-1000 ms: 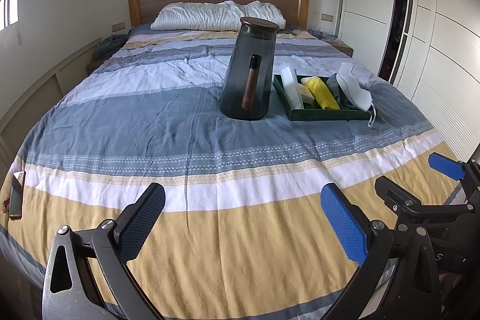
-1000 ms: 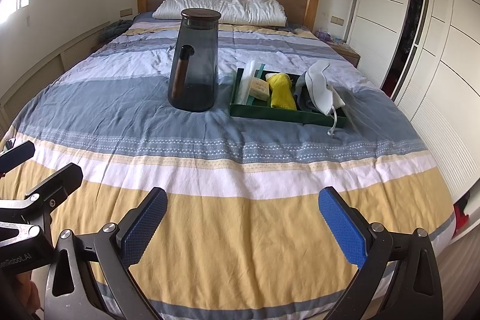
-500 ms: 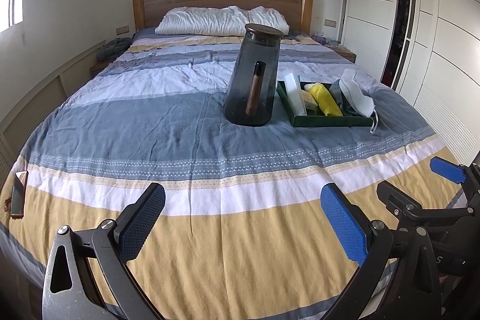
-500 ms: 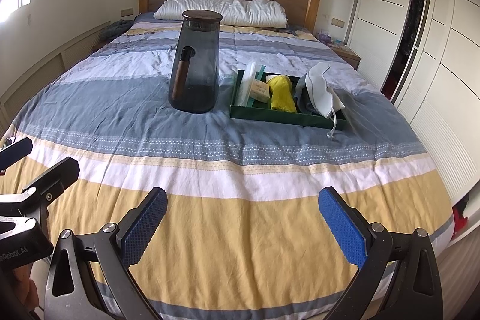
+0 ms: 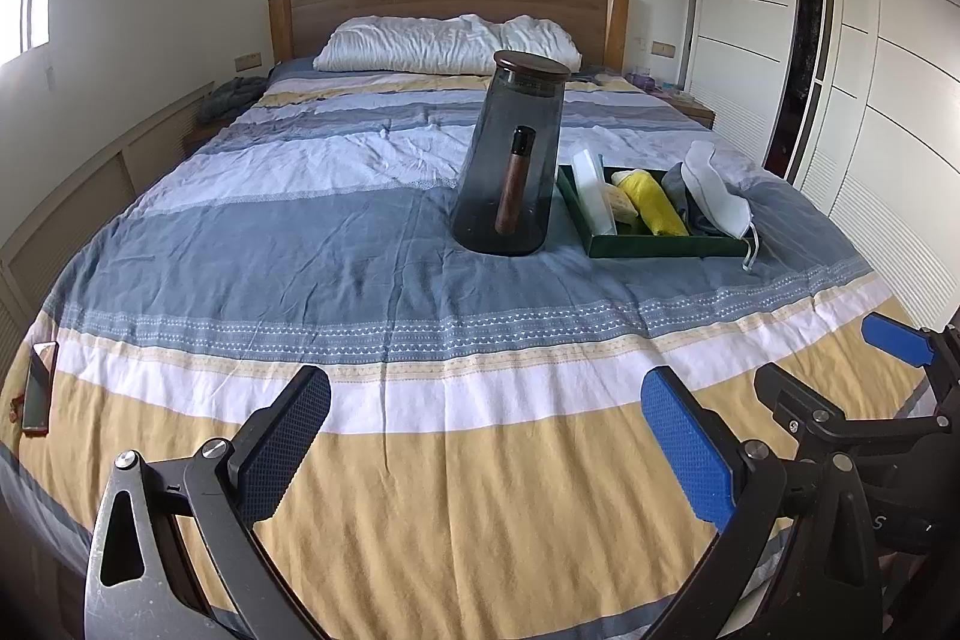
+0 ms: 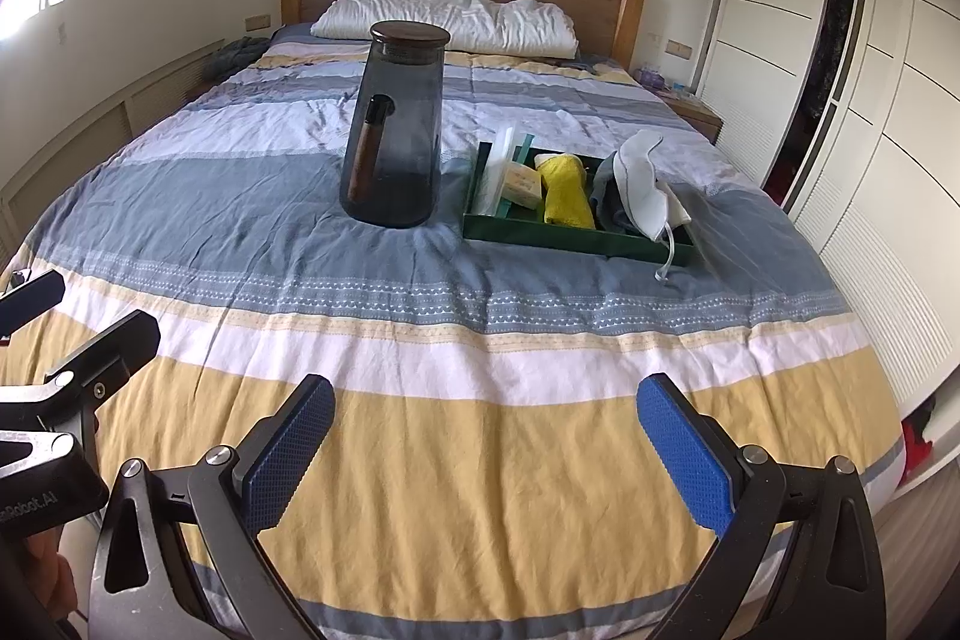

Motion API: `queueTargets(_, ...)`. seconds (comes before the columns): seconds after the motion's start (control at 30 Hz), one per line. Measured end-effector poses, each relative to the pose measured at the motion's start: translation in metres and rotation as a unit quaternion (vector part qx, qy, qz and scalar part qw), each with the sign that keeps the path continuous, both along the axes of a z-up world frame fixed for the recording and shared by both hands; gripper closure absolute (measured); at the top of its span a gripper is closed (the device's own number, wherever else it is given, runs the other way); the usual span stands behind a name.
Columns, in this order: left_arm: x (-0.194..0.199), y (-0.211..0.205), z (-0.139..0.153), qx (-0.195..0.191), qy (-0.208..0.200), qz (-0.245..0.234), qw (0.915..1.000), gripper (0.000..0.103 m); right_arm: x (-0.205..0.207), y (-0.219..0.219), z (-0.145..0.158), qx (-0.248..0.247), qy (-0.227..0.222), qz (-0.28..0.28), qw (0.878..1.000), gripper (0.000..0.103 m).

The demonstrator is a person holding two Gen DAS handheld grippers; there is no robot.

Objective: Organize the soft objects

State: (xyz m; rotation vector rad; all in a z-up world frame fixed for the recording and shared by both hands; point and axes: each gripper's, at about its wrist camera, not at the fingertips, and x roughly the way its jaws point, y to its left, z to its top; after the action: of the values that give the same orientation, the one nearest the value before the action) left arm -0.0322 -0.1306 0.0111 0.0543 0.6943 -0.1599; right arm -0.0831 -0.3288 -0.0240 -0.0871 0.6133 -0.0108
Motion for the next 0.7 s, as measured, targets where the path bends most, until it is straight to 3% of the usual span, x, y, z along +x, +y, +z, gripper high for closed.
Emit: queueTargets(0.7, -0.0010, 0.0040, -0.0012, 0.001, -0.010, 0.012, 0.9999, 0.001, 0.0001, 0.0024, -0.0010, 0.000, -0.001, -0.001, 1.000, 0.000)
